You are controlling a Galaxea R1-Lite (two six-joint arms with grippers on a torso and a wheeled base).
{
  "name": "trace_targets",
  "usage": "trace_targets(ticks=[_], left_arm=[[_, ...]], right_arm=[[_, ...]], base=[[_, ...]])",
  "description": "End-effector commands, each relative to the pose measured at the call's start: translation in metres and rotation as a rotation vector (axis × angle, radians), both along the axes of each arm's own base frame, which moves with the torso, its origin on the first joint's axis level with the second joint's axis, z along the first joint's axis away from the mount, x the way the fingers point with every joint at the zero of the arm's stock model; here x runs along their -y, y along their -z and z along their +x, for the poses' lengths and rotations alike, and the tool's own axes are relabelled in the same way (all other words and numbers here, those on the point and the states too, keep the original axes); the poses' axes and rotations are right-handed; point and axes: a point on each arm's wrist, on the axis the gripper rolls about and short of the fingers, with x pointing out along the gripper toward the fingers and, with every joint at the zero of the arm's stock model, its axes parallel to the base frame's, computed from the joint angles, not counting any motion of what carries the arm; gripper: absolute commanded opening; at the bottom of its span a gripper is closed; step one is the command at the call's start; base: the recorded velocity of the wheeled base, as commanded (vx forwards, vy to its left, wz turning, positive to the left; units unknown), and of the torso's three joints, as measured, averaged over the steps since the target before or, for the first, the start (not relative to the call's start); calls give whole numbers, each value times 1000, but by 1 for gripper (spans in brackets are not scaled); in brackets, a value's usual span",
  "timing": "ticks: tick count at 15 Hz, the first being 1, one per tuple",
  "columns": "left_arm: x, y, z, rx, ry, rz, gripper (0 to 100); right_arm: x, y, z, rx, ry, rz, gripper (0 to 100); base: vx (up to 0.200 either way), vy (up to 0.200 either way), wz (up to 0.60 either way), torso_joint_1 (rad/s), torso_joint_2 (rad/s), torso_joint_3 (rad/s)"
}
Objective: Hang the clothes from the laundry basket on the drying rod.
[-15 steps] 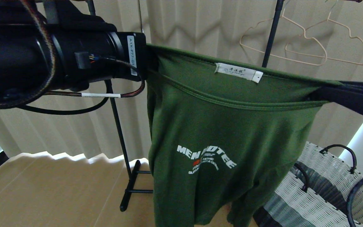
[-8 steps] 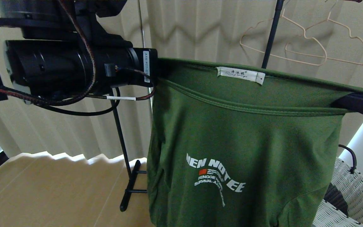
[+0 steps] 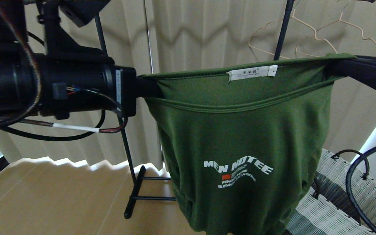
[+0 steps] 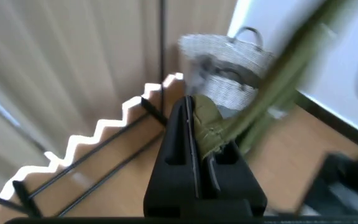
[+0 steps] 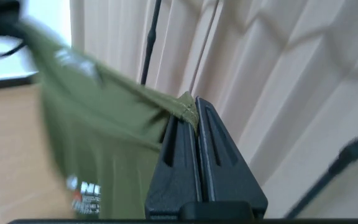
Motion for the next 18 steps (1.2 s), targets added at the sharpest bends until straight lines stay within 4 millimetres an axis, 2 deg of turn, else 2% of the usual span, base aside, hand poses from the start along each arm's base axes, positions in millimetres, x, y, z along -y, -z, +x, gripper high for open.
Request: trace_targets(ticks=[1, 4, 7, 9, 13, 16, 18], left_arm=[[-24, -1, -36, 36, 86, -9, 0], [-38, 10, -59, 105, 184, 43, 0], [-39, 10, -60, 147, 186, 66, 0], [-30, 2, -46, 208, 152, 31, 0], [-5, -14, -17, 255, -80, 16, 0], [1, -4, -20, 206, -72, 15, 0], [2, 3, -20, 185, -71, 35, 0]], right_arm=[[-11, 3, 31, -9, 1, 10, 0], [-14, 4, 38, 0, 2, 19, 0], [-13, 3, 35, 2, 13, 23, 0], [-8, -2, 23, 9, 39, 27, 0], [6, -17, 6, -3, 86, 24, 0], [7, -2, 1, -63, 89, 1, 0], [7, -1, 2, -70, 89, -2, 0]], base=[[0, 0, 0, 0, 0, 0], [0, 0, 0, 0, 0, 0], [0, 0, 0, 0, 0, 0], [0, 0, 0, 0, 0, 0], [0, 0, 0, 0, 0, 0], [0, 0, 0, 0, 0, 0], [0, 0, 0, 0, 0, 0]])
